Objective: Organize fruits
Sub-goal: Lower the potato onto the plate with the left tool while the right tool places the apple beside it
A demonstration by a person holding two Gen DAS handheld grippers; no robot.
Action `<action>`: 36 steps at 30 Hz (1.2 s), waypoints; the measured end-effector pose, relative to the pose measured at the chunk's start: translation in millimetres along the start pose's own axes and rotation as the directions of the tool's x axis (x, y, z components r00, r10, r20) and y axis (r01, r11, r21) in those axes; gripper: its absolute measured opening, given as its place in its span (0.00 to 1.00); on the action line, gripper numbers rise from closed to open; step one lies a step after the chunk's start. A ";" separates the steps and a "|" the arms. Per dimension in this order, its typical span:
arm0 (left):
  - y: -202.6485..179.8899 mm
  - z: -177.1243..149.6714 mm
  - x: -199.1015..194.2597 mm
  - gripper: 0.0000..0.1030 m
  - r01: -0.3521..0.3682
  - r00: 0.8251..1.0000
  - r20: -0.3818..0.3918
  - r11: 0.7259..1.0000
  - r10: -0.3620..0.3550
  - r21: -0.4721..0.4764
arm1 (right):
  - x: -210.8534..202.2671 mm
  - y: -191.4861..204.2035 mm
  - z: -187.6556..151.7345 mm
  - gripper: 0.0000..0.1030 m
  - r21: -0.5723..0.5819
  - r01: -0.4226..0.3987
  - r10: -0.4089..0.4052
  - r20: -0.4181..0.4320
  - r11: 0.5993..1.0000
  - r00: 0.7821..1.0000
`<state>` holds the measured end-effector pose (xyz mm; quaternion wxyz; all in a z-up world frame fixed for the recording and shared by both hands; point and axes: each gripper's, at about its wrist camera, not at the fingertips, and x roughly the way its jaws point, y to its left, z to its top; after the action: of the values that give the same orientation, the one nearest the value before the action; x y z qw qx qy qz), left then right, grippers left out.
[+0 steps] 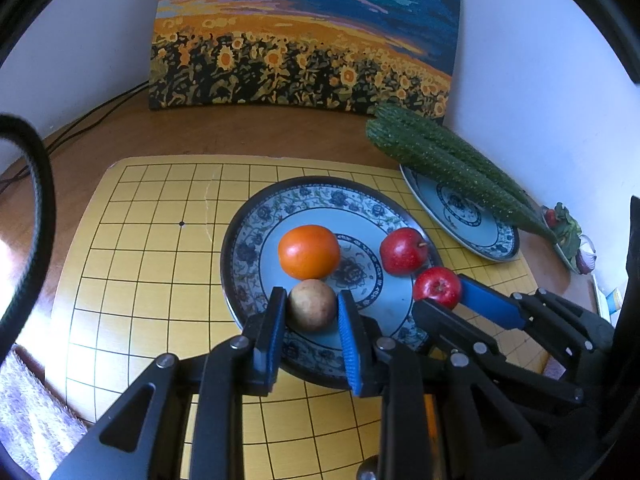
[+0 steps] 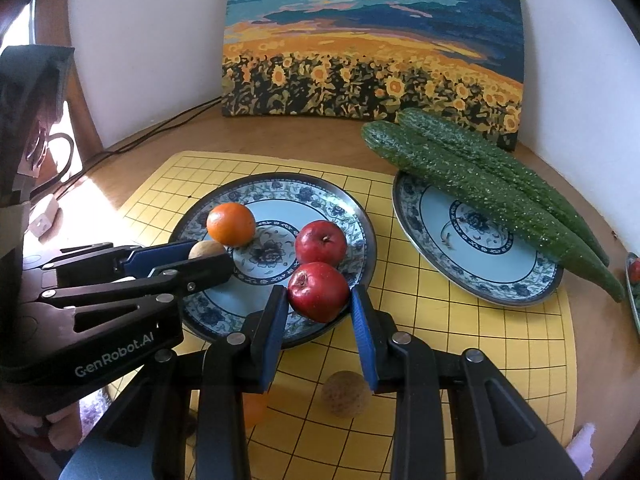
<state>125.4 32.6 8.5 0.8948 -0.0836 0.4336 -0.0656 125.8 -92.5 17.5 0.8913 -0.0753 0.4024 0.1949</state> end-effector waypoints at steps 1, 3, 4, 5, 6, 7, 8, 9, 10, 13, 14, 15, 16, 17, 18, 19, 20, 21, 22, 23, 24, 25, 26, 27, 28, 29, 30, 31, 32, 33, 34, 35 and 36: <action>0.4 0.1 -0.1 0.25 0.000 1.000 0.001 1.000 0.000 0.000 | 0.1 0.0 0.0 0.32 0.001 0.000 0.000 0.001 1.000 1.000; 0.8 0.3 -0.5 0.25 0.001 1.000 0.001 1.000 -0.001 0.001 | 0.3 0.2 0.3 0.32 0.000 0.001 -0.001 0.000 1.000 1.000; 0.9 0.7 -0.7 0.25 -0.001 1.000 0.000 1.000 0.001 0.002 | 0.5 0.1 0.3 0.32 0.000 0.001 -0.001 0.000 1.000 1.000; 1.2 0.7 -0.7 0.26 -0.001 1.000 0.000 1.000 0.001 0.002 | 0.5 0.1 0.3 0.32 0.000 0.001 -0.001 0.000 1.000 1.000; 1.1 0.8 -0.7 0.26 -0.004 1.000 -0.001 1.000 0.004 0.003 | 0.3 -0.1 0.1 0.32 0.000 0.000 0.000 0.000 1.000 1.000; 0.7 0.1 -0.9 0.26 -0.006 1.000 -0.002 1.000 0.006 0.004 | 0.4 -0.1 0.2 0.32 0.001 0.000 0.000 0.000 1.000 1.000; 0.3 0.1 -1.3 0.27 -0.011 1.000 -0.004 1.000 0.011 0.006 | 0.5 -0.1 0.3 0.32 0.002 0.000 0.000 0.000 1.000 1.000; -0.1 0.0 -1.6 0.27 -0.016 1.000 -0.004 1.000 0.016 0.009 | 0.6 -0.4 0.2 0.33 0.003 -0.002 0.002 -0.001 1.000 1.000; -0.9 -0.2 -2.1 0.29 -0.024 1.000 -0.004 1.000 0.024 0.013 | 0.7 -1.1 -0.2 0.33 0.006 -0.005 0.005 -0.002 1.000 1.000; -2.8 -0.8 -4.8 0.33 -0.043 0.999 -0.006 0.999 0.043 0.027 | -0.5 -3.3 -1.7 0.35 0.019 -0.011 0.011 -0.003 1.000 1.000; -2.9 -0.7 -5.2 0.34 -0.043 0.999 -0.007 0.999 0.043 0.029 | -1.5 -3.7 -2.4 0.36 0.021 -0.011 0.011 0.000 1.000 1.000; -3.0 -0.7 -6.0 0.35 -0.043 0.999 -0.007 0.999 0.043 0.029 | -2.8 -4.0 -3.0 0.36 0.021 -0.012 0.012 0.003 1.000 1.000; -3.5 -1.0 -6.9 0.36 -0.043 0.999 -0.008 0.999 0.044 0.030 | -4.2 -4.7 -3.5 0.37 0.022 -0.012 0.012 0.005 1.000 1.000; -4.1 -1.1 -8.3 0.37 -0.047 0.999 -0.010 0.998 0.047 0.032 | -5.7 -5.1 -3.9 0.38 0.023 -0.013 0.012 0.008 1.000 1.000; -4.5 -0.9 -9.6 0.38 -0.051 0.999 -0.009 0.998 0.051 0.034 | -7.5 -5.3 -4.0 0.39 0.023 -0.014 0.013 0.011 1.000 1.000; -4.9 -0.8 -11.7 0.41 -0.056 0.998 -0.007 0.998 0.056 0.037 | -9.2 -5.6 -4.2 0.40 0.023 -0.015 0.014 0.014 1.000 1.000; -5.0 -0.2 -13.0 0.43 -0.058 0.998 -0.005 0.998 0.058 0.038 | -11.7 -6.0 -5.1 0.43 0.025 -0.018 0.017 0.019 1.000 1.000; -5.5 0.4 -14.9 0.45 -0.061 0.998 -0.002 0.997 0.061 0.037 | -14.3 -6.7 -5.9 0.45 0.028 -0.022 0.022 0.026 0.999 0.999; -5.5 0.5 -17.4 0.49 -0.062 0.998 0.002 0.997 0.062 0.036 | -16.6 -7.3 -6.8 0.47 0.031 -0.029 0.028 0.031 0.999 0.999; -6.1 0.3 -20.3 0.53 -0.059 0.998 0.008 0.998 0.059 0.035 | -18.3 -7.3 -7.7 0.51 0.032 -0.035 0.034 0.034 0.999 0.999; -7.3 -0.1 -23.2 0.55 -0.057 0.998 0.015 0.998 0.056 0.038 | -20.2 -7.2 -8.8 0.53 0.030 -0.041 0.040 0.036 0.999 0.999; -8.6 -0.3 -24.9 0.56 -0.058 0.998 0.019 0.997 0.057 0.042 | -22.3 -6.2 -9.7 0.53 0.023 -0.043 0.042 0.037 0.999 0.998; -10.6 -1.1 -27.4 0.57 -0.061 0.998 0.024 0.997 0.060 0.050 | -24.2 -4.9 -10.6 0.53 0.016 -0.042 0.041 0.040 0.999 0.998; -12.2 -1.5 -29.0 0.57 -0.063 0.998 0.027 0.996 0.062 0.057 | -27.0 -3.4 -11.7 0.53 0.007 -0.040 0.040 0.046 0.999 0.998; -14.3 -2.4 -31.0 0.57 -0.066 0.998 0.028 0.996 0.064 0.063 | -30.2 -2.1 -12.9 0.53 0.002 -0.039 0.039 0.054 0.999 0.998; -15.9 -2.7 -32.2 0.57 -0.064 0.998 0.029 0.996 0.062 0.067 | -34.1 -1.2 -14.5 0.53 0.000 -0.041 0.041 0.062 0.999 0.997; -17.5 -4.1 -34.6 0.57 -0.059 0.998 0.029 0.996 0.057 0.068 | -36.2 -0.6 -15.1 0.53 0.001 -0.043 0.043 0.067 0.999 0.997; -18.2 -4.8 -36.0 0.57 -0.055 0.998 0.029 0.996 0.054 0.067 | -39.0 -0.3 -16.5 0.53 0.004 -0.046 0.045 0.071 0.999 0.996; -19.2 -6.0 -38.3 0.57 -0.052 0.998 0.030 0.997 0.050 0.065 | -41.7 -0.1 -18.0 0.53 0.006 -0.047 0.047 0.072 0.999 0.996; -20.2 -7.3 -40.3 0.57 -0.050 0.998 0.031 0.997 0.048 0.065 | -43.2 -0.2 -18.8 0.53 0.008 -0.047 0.047 0.074 0.999 0.996; -21.1 -8.6 -42.1 0.57 -0.051 0.998 0.032 0.997 0.049 0.065 | -45.7 -0.5 -20.2 0.53 0.012 -0.046 0.045 0.077 0.999 0.996; -21.8 -10.3 -44.3 0.57 -0.054 0.998 0.034 0.996 0.052 0.064 | -47.8 -1.0 -21.5 0.53 0.015 -0.045 0.044 0.079 0.999 0.996; -22.2 -11.4 -45.3 0.57 -0.057 0.998 0.034 0.996 0.055 0.063 | -50.6 -2.0 -23.6 0.53 0.020 -0.048 0.046 0.082 0.999 0.996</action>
<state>87.5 18.4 40.8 0.9054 -0.0438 0.4190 -0.0530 80.0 -115.7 39.6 0.9029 -0.0479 0.3696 0.2141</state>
